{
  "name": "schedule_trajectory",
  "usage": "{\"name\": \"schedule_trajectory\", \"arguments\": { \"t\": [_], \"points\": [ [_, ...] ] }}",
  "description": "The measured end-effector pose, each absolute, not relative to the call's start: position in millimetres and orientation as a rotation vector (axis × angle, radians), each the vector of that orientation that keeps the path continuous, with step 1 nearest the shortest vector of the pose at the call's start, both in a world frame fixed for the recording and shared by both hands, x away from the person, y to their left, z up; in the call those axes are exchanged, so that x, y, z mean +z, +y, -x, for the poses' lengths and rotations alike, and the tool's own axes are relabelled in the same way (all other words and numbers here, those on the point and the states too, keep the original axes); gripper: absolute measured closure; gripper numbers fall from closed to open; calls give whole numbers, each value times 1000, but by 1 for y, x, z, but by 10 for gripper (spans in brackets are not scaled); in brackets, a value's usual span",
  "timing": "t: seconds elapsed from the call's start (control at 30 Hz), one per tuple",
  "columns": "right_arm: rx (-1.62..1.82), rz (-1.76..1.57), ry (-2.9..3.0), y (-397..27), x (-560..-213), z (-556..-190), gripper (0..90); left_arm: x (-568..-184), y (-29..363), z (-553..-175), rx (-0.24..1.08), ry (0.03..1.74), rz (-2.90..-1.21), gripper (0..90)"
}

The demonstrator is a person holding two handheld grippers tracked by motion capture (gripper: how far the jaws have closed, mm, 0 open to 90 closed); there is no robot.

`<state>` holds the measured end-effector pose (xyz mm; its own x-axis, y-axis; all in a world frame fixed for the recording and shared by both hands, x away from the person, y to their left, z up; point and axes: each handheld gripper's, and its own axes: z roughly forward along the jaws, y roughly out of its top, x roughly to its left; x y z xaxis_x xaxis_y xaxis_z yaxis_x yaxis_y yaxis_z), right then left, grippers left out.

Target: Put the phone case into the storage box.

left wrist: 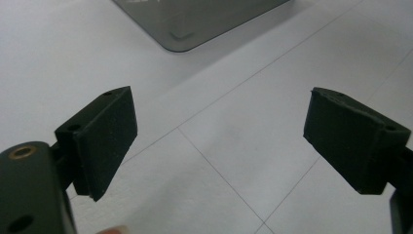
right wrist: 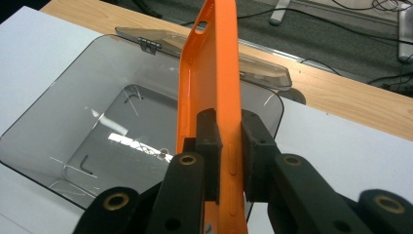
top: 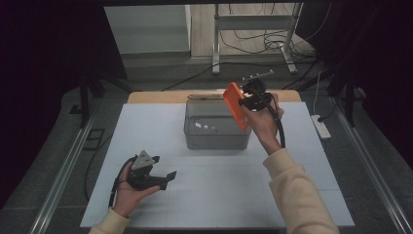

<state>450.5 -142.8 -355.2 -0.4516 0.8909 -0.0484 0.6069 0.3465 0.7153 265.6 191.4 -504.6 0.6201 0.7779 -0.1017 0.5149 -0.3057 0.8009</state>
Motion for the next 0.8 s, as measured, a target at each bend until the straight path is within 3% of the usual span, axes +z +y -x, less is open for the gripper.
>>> {"name": "schedule_trajectory", "arguments": {
  "t": [0.8],
  "points": [
    [735, -1432, 2103, -140, -368, -462, 801, -503, 183, -271, 356, 979, -1990, 123]
  ]
}}
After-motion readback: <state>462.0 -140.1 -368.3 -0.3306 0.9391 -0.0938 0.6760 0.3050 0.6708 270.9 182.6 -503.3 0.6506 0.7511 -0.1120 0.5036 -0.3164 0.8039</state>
